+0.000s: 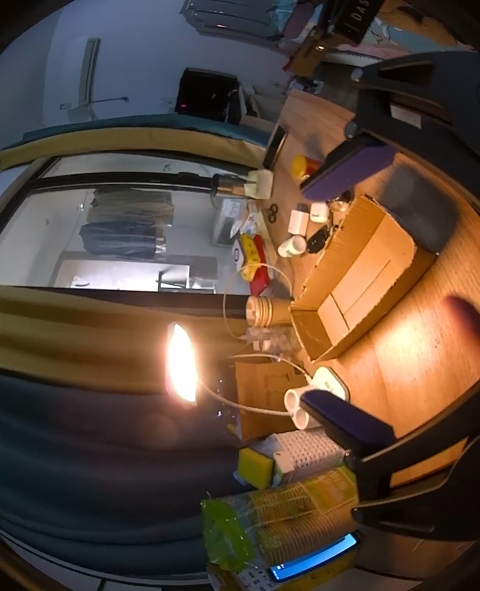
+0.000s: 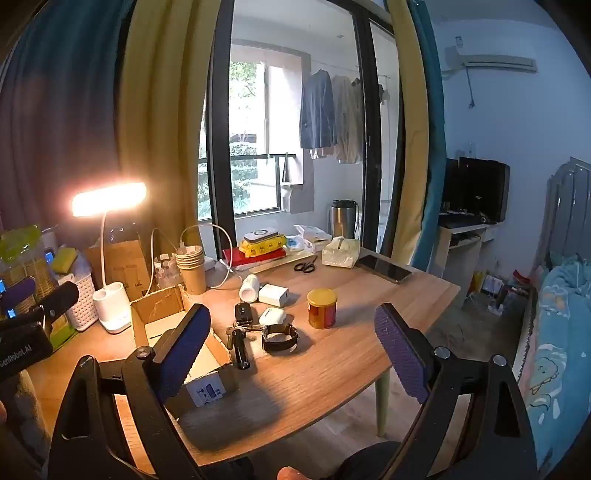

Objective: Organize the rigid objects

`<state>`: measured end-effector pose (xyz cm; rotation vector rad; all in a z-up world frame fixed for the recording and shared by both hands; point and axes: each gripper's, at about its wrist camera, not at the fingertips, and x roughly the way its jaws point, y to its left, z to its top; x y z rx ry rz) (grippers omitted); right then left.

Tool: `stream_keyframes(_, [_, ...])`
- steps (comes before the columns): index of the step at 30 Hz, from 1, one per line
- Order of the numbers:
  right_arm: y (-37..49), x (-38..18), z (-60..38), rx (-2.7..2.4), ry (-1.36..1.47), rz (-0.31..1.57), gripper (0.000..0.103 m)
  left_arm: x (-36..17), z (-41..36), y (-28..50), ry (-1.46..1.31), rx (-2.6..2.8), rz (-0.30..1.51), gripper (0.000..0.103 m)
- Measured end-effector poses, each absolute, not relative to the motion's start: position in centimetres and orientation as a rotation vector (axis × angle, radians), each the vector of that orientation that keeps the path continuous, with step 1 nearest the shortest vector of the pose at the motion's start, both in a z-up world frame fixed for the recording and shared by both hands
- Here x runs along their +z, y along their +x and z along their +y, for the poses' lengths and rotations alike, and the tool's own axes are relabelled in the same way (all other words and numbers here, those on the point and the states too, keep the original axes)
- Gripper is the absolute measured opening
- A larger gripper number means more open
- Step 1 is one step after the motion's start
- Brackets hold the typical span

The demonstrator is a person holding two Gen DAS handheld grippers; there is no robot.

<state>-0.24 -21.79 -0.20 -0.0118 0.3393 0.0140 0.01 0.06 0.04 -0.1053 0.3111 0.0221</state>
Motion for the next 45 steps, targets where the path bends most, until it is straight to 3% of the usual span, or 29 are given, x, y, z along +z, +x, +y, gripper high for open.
stream_keyframes(45, [2.2,-1.5,-23.9,0.013,0.040,0.406,0.093,-1.2,-1.3,2.7,-0.068,-0.011,0.372,0.103])
